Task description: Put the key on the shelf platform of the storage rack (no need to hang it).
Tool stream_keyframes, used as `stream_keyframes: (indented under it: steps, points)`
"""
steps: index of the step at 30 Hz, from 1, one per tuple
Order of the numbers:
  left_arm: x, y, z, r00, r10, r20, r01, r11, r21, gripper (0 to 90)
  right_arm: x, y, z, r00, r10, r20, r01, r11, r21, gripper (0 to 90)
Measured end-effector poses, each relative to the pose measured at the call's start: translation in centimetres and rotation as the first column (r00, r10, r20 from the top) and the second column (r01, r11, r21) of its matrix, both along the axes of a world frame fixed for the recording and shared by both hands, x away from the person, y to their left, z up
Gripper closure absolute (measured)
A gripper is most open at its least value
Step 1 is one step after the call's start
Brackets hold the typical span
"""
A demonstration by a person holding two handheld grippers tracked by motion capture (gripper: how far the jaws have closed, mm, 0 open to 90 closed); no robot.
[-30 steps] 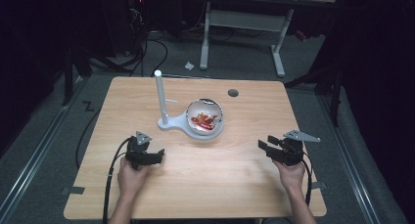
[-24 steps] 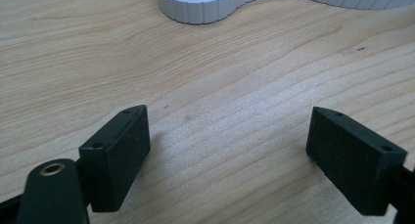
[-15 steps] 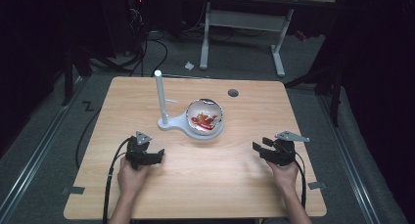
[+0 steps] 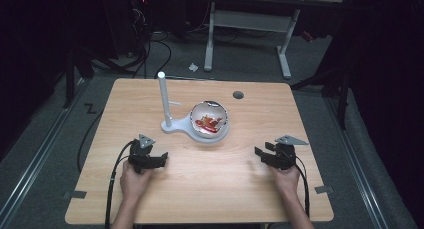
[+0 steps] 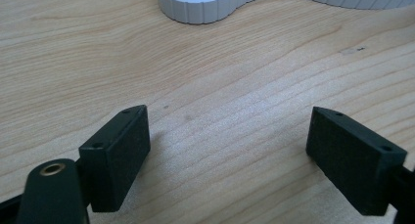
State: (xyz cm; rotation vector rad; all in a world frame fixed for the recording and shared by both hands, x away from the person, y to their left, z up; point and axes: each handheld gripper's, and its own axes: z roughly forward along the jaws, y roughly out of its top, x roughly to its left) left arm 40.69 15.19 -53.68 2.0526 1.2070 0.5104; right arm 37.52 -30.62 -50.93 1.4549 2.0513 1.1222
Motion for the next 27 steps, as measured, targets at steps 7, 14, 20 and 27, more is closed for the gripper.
stream_keyframes:
  steps: [7, 14, 20, 27]
  points:
    - [0.0, 0.0, 0.0, 1.0000, 0.000, 0.000, 0.000, 1.0000, 0.000, 16.7, 0.1, 0.4, -0.7, 0.9999, -0.004, -0.013, 0.004, 0.9990, -0.045, 42.5]
    - [0.0, 0.0, 0.0, 1.0000, 0.000, 0.000, 0.000, 1.0000, 0.000, 16.7, 0.1, 1.0, -1.6, 0.9994, -0.012, -0.033, 0.008, 0.9948, -0.101, 41.5]
    - [0.0, 0.0, 0.0, 1.0000, 0.000, 0.000, 0.000, 1.0000, 0.000, 16.8, -0.1, 1.7, -2.1, 0.9996, -0.011, -0.025, 0.006, 0.9824, -0.186, 40.1]
    - [0.0, 0.0, 0.0, 1.0000, 0.000, 0.000, 0.000, 1.0000, 0.000, 16.8, 0.1, 1.6, -2.1, 0.9993, -0.015, -0.033, 0.009, 0.9839, -0.179, 37.7]
